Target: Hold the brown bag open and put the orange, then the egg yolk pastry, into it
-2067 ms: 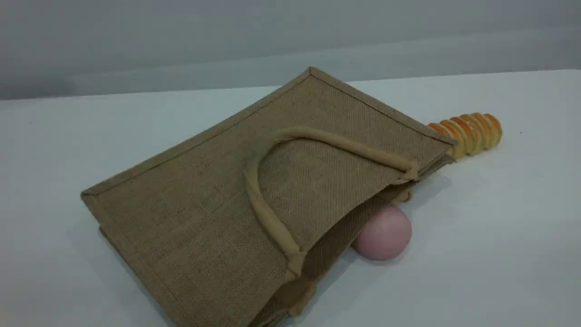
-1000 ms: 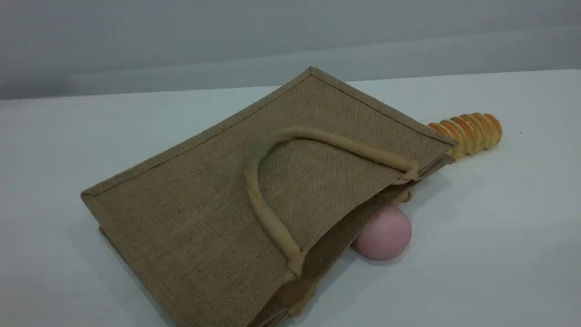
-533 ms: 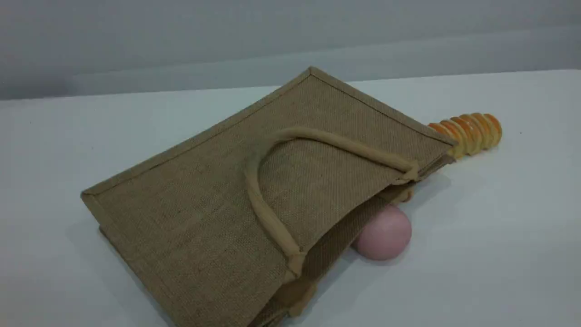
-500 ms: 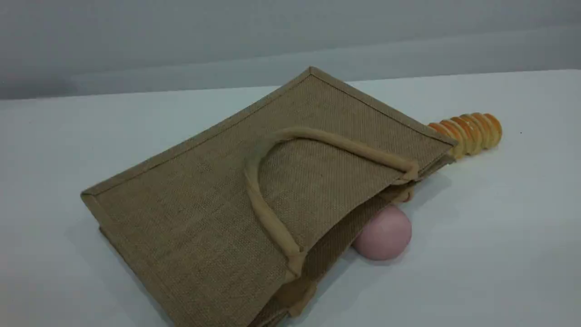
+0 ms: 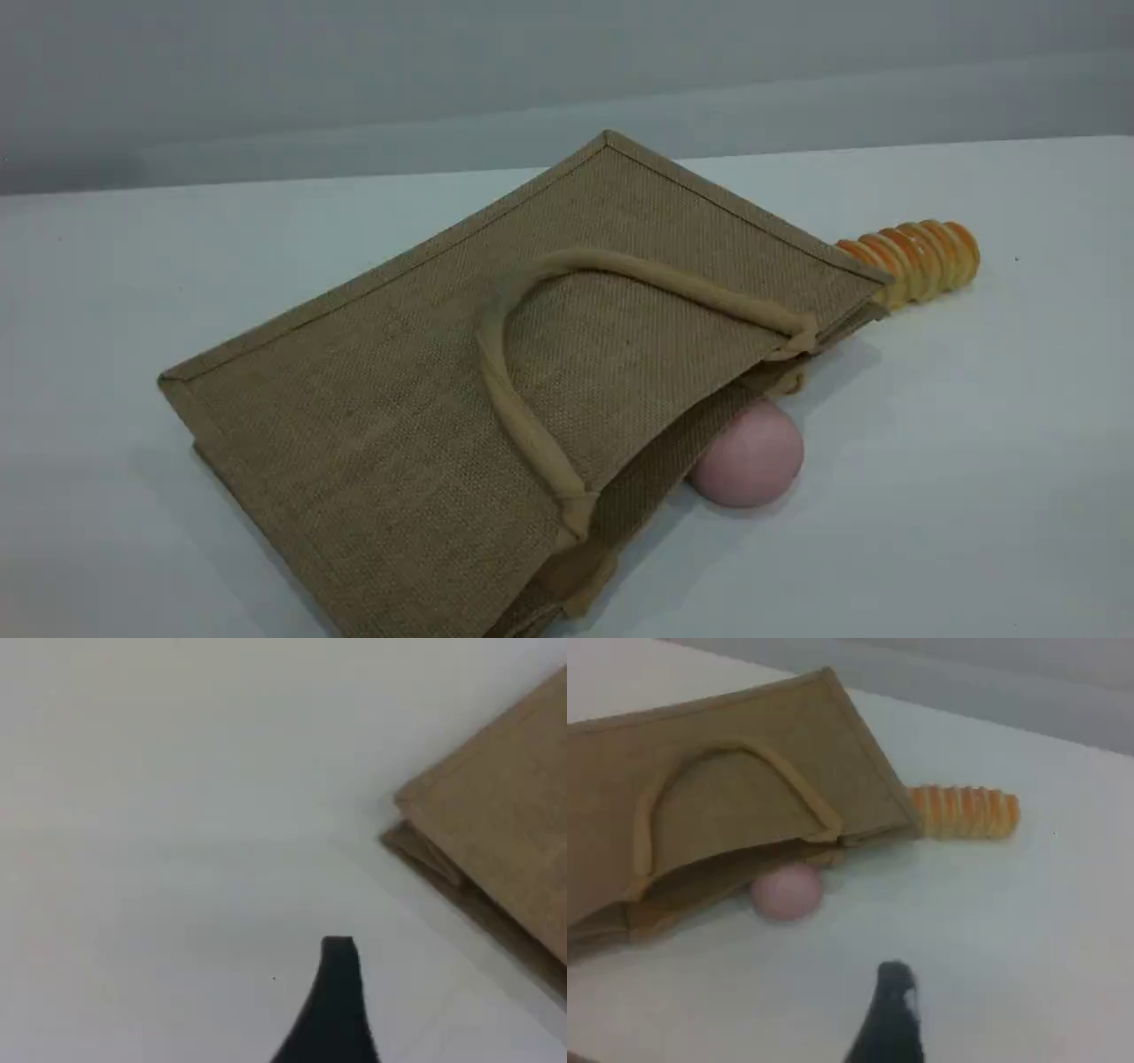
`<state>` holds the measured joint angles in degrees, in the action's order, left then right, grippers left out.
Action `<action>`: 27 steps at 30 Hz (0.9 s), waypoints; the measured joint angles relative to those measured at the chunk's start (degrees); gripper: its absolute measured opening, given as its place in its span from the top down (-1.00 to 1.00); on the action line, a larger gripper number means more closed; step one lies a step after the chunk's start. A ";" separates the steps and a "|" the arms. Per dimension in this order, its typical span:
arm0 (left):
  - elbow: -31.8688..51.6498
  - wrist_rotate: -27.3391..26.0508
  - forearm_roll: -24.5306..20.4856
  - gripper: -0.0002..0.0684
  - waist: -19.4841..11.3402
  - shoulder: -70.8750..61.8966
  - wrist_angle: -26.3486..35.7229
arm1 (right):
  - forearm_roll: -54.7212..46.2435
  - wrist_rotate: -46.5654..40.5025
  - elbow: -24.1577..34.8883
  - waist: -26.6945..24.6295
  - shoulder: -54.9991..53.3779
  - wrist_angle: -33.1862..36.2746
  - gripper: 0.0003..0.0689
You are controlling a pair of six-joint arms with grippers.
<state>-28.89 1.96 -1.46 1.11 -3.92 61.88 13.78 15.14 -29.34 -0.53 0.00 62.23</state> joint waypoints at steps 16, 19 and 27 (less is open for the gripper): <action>0.00 -0.11 -0.05 -0.71 -2.18 3.97 0.02 | 0.65 -0.06 0.00 0.73 0.00 0.00 -0.64; 0.00 -0.11 -0.05 -0.71 -2.18 3.92 0.02 | 0.65 -0.06 0.00 0.73 0.00 0.00 -0.64; 0.00 -0.17 -0.05 -0.71 -2.18 3.92 -0.04 | 0.65 -0.06 0.00 0.60 0.00 0.00 -0.64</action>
<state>-28.89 1.79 -1.51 -1.07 0.00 61.84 14.43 15.08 -29.34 0.08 0.00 62.23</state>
